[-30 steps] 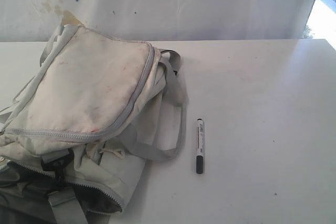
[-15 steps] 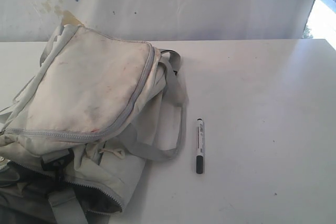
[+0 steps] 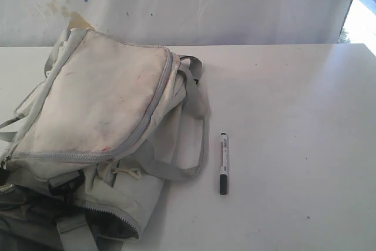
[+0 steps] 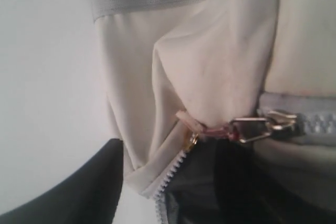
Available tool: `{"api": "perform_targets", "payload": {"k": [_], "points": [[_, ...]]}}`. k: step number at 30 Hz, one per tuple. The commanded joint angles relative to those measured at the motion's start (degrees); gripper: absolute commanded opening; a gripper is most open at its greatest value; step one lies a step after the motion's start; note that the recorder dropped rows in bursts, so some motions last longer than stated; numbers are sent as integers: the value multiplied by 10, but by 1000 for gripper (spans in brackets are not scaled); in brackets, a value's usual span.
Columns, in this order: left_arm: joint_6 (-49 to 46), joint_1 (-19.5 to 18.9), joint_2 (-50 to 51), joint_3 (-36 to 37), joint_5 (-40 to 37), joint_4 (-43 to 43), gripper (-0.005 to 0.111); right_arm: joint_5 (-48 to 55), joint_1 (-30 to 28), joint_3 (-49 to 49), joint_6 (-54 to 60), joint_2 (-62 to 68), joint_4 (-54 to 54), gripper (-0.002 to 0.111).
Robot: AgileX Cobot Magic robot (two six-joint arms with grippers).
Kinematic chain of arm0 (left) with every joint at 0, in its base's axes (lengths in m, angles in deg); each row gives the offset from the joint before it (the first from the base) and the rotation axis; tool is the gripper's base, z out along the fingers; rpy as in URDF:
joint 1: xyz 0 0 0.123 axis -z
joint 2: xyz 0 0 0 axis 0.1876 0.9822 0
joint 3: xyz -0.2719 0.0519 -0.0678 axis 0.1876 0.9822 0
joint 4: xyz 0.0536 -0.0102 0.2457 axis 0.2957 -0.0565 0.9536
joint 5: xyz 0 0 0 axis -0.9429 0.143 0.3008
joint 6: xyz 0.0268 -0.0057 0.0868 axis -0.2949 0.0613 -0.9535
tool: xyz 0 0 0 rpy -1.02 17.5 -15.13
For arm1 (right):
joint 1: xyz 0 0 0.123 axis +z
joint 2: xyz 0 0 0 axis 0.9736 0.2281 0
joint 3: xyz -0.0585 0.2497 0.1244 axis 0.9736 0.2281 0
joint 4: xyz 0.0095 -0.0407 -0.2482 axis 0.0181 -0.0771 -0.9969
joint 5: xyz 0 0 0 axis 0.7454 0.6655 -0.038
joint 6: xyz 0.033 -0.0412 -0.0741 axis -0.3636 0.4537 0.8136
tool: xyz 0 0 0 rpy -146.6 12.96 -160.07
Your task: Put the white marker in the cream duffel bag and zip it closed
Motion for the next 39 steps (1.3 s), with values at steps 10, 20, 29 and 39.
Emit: {"api": "perform_targets", "payload": {"k": [10,20,29,39], "points": [[-213,0,30,15,37,-88,56,1,1,-4,-3,1,0,0],[-215,0,50,-10,-29,-92,0,2,1,-4,-3,1,0,0],[-209,0,30,-122,-258,-91,0,2,1,-4,-3,1,0,0],[-157,0,14,-202,-398,-110,0,32,1,-4,2,1,51,0]]}}
